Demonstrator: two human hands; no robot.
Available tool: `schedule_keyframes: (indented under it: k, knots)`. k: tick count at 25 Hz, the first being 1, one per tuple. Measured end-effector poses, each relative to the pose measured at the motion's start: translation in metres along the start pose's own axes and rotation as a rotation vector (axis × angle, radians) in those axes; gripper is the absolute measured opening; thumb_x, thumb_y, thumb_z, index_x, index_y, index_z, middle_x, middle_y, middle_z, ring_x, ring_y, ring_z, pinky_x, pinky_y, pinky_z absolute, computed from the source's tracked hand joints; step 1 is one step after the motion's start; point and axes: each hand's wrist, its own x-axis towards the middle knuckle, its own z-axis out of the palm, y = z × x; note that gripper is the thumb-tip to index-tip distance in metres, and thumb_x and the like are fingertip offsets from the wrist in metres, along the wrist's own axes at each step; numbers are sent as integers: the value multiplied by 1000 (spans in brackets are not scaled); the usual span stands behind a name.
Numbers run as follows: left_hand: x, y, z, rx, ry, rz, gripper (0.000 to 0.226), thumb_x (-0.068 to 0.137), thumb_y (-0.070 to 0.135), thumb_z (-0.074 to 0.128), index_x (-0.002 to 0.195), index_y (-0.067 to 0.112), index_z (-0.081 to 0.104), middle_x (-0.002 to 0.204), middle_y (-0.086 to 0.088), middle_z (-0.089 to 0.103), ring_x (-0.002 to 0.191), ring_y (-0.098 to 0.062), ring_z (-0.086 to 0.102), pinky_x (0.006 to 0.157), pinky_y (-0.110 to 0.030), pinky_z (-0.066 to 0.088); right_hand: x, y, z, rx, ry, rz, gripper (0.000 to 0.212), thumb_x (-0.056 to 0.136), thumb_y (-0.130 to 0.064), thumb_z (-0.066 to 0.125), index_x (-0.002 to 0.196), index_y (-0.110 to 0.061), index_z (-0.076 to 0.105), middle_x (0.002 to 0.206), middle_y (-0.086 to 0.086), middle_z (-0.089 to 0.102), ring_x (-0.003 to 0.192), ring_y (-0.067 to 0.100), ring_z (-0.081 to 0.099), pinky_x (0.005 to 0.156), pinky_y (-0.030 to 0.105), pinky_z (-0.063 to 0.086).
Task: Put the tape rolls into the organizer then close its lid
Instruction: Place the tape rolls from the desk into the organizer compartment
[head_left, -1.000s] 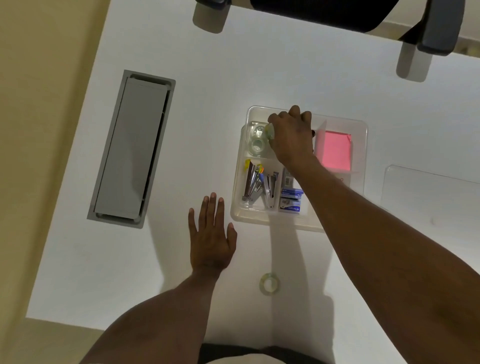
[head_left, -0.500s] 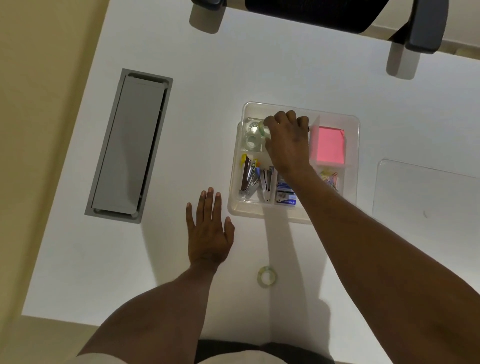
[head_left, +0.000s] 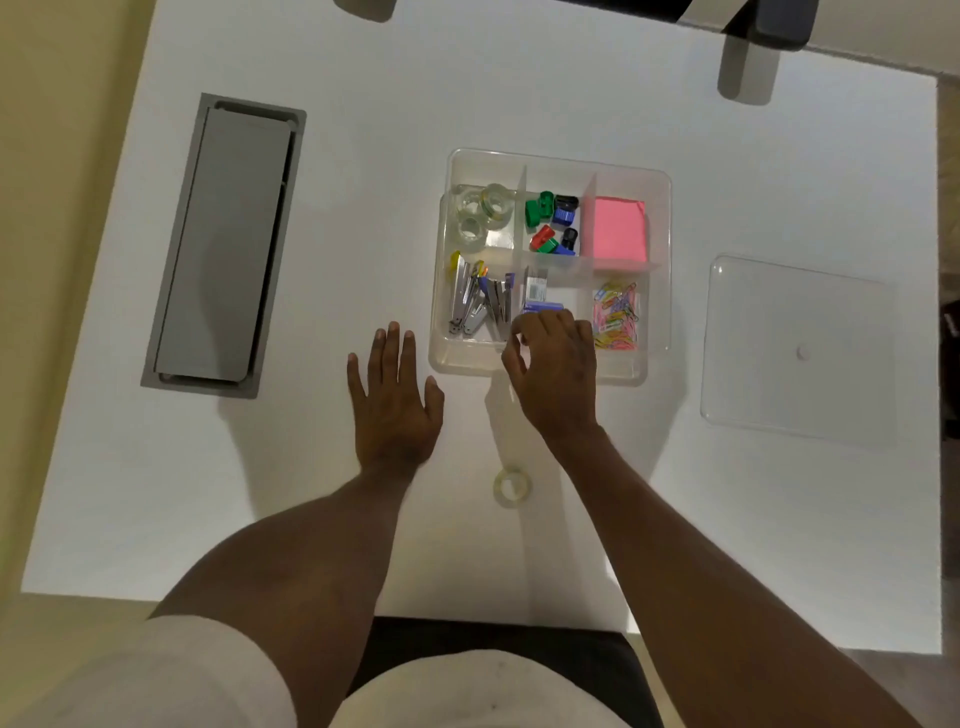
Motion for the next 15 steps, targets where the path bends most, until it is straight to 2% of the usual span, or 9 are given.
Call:
schedule_keyframes:
  k: [4, 8, 11, 15]
  knots:
    - [0, 0, 1, 12, -4, -9, 68, 108, 47, 30, 167, 18, 16, 178, -6, 13, 165, -25, 9, 133, -58, 7, -55, 2, 2, 135, 32, 59, 9, 92, -19, 64, 98, -13, 65, 97, 6, 64, 93, 22, 56, 80, 35, 48]
    - [1, -1, 3, 14, 6, -5, 68, 108, 49, 27, 168, 19, 14, 178, -5, 11, 166, -24, 7, 133, -57, 7, -109, 2, 2, 259, -90, 148, 20, 93, -30, 65, 106, -14, 64, 104, 1, 62, 96, 17, 55, 82, 31, 49]
    - [-1, -1, 4, 7, 22, 3, 68, 108, 49, 26, 168, 20, 15, 178, -4, 12, 165, -23, 8, 132, -58, 8, -139, 2, 1, 275, -189, 222, 39, 91, -42, 65, 121, -18, 60, 118, -2, 59, 105, 15, 55, 89, 34, 50]
    - [-1, -1, 4, -15, 33, -1, 68, 108, 48, 29, 167, 19, 16, 177, -5, 14, 165, -24, 9, 132, -59, 9, -166, 1, 6, 260, -321, 256, 73, 85, -60, 66, 144, -22, 47, 140, -2, 52, 125, 14, 47, 103, 29, 43]
